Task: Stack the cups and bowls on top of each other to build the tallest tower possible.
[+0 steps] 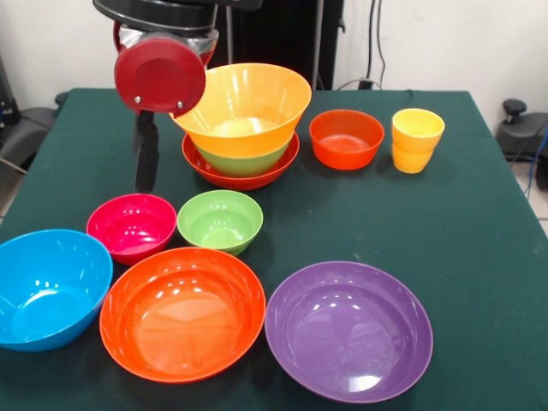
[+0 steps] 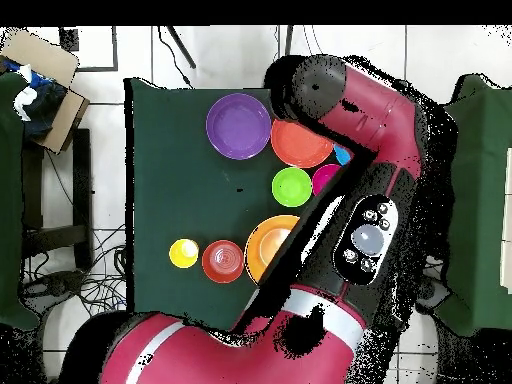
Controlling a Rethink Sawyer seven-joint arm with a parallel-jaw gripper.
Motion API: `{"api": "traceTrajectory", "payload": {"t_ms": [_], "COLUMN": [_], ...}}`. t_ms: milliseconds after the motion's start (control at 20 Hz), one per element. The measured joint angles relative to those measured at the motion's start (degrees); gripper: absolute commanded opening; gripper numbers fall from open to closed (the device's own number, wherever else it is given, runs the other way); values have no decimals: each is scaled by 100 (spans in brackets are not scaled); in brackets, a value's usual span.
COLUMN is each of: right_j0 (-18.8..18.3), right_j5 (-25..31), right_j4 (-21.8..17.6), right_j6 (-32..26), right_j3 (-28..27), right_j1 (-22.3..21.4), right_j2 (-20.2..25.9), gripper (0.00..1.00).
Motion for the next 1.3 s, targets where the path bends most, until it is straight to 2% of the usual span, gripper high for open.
{"api": "traceTrajectory", "payload": {"t_ms": [300,700,1300], "right_j0": [4,5,6], "right_j5": [1,2,1], "right_j4": [126,184,548], "right_j6": [235,249,250], "right_j3": [-364,-626,-985], "right_j1": [260,543,917], "right_j2": [-121,-266,-288], "gripper": [100,100,100]}}
